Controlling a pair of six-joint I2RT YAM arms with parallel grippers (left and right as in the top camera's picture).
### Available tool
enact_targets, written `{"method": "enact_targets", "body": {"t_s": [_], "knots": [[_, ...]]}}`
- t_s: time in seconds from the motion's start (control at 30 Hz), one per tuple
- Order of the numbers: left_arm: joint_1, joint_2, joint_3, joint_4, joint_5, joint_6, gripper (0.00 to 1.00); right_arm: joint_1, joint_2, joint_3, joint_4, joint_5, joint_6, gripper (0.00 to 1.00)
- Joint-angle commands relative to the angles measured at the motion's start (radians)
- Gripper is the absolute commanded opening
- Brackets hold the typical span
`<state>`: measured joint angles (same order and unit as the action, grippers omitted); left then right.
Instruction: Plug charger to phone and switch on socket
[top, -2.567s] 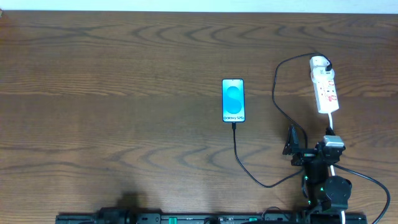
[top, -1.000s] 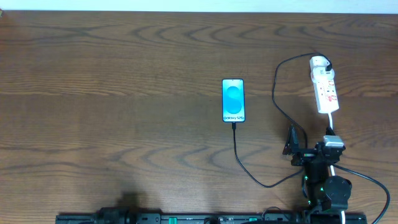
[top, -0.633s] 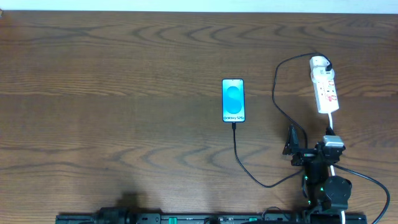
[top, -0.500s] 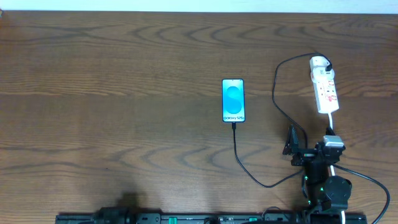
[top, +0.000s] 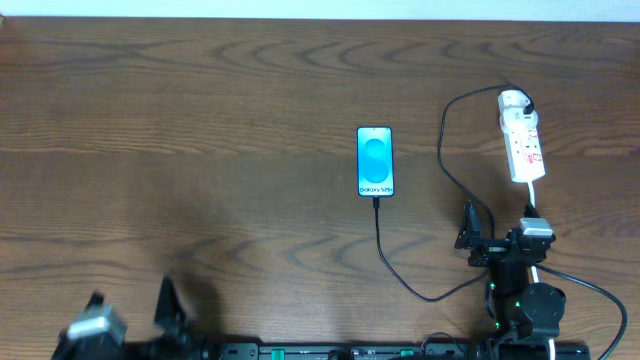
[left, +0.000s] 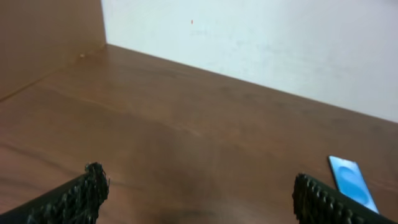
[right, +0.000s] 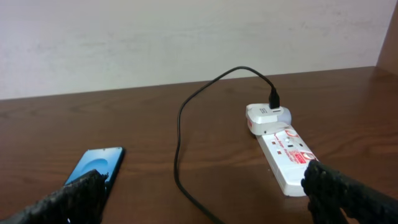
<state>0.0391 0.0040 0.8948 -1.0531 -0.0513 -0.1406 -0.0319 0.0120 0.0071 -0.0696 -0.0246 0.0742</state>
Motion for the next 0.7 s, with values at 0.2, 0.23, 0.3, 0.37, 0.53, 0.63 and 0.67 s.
{"method": "enact_targets", "body": {"t_s": [0.2, 0.23, 0.3, 0.37, 0.53, 0.63, 0.67], "knots": [[0.002, 0.000, -0.277, 0.159, 0.006, 0.017, 0.97, -0.007, -0.006, -0.002, -0.005, 0.011, -0.012, 0.99], [0.002, 0.000, -0.298, 0.169, 0.006, 0.017, 0.97, -0.007, -0.006, -0.002, -0.005, 0.011, -0.012, 0.99], [0.002, 0.000, -0.314, 0.173, 0.006, 0.018, 0.96, -0.007, -0.006, -0.002, -0.005, 0.011, -0.012, 0.99], [0.002, 0.000, -0.324, 0.174, 0.006, 0.018, 0.97, -0.007, -0.006, -0.002, -0.005, 0.011, -0.012, 0.99], [0.002, 0.000, -0.331, 0.178, 0.007, 0.016, 0.97, -0.007, -0.006, -0.002, -0.005, 0.011, -0.012, 0.99], [0.002, 0.000, -0.332, 0.178, 0.017, 0.016, 0.97, -0.007, -0.006, -0.002, -0.005, 0.011, -0.012, 0.99], [0.002, 0.000, -0.334, 0.178, 0.018, 0.016, 0.96, -0.007, -0.006, -0.002, -0.005, 0.011, -0.012, 0.99]]}}
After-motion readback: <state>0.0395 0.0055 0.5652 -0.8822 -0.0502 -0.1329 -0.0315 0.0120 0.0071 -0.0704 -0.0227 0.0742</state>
